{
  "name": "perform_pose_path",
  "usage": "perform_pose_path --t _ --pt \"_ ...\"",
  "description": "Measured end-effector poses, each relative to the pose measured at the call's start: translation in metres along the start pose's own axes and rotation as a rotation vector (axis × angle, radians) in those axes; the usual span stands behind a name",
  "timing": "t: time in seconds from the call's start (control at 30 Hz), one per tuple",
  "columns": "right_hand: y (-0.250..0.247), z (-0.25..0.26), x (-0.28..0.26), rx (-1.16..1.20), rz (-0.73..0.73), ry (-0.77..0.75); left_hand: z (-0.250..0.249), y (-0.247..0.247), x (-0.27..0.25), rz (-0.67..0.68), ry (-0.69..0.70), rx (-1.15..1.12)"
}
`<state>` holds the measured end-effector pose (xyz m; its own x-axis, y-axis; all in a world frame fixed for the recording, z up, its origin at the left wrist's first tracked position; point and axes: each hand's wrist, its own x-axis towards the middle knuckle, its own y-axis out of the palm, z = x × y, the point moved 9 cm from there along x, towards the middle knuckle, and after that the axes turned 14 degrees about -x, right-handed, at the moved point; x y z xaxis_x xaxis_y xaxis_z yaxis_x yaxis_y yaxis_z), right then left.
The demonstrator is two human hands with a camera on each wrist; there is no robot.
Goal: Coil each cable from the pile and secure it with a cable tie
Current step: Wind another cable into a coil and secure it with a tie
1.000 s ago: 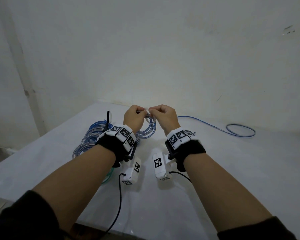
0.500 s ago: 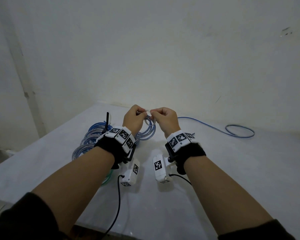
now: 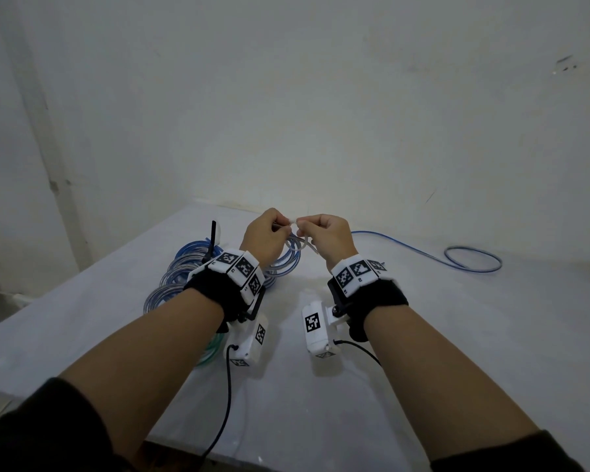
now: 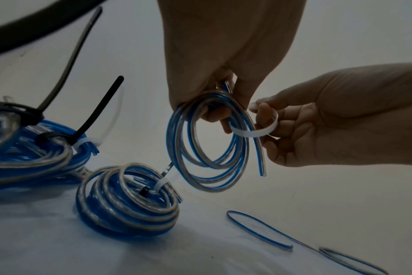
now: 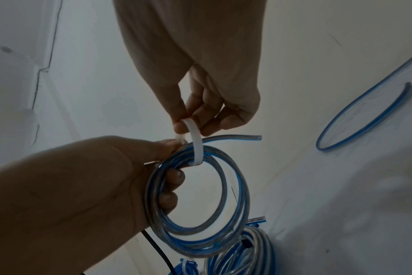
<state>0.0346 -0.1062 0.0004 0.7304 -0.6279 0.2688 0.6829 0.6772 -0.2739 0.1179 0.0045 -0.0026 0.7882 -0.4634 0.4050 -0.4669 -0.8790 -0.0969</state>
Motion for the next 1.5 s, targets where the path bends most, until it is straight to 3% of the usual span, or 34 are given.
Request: perform_pose_path --t 0.17,0.47,0.57,0.9,1.1,1.5 --pt "-0.001 -0.003 0.001 0.002 -0.008 0.050 -0.003 0.008 -0.003 0.063 0.000 0.035" --pt "0.011 -0.010 0.003 0.047 0.111 0.224 0.005 0.013 -0.005 0.082 -0.075 0.079" --pt "0.011 -0.013 0.005 -0.045 0.110 0.286 0.002 0.016 -0.007 0.097 -0.090 0.092" --pt "0.014 -0.021 0.005 -0.162 0.053 0.276 0.000 0.016 -0.013 0.124 -0.129 0.154" --pt "0.017 -0.028 0.004 -0.039 0.044 0.372 0.004 0.016 -0.013 0.142 -0.146 0.159" --pt "0.013 -0.019 0.011 -0.281 0.158 0.321 -0.002 0.019 -0.017 0.200 -0.082 0.161"
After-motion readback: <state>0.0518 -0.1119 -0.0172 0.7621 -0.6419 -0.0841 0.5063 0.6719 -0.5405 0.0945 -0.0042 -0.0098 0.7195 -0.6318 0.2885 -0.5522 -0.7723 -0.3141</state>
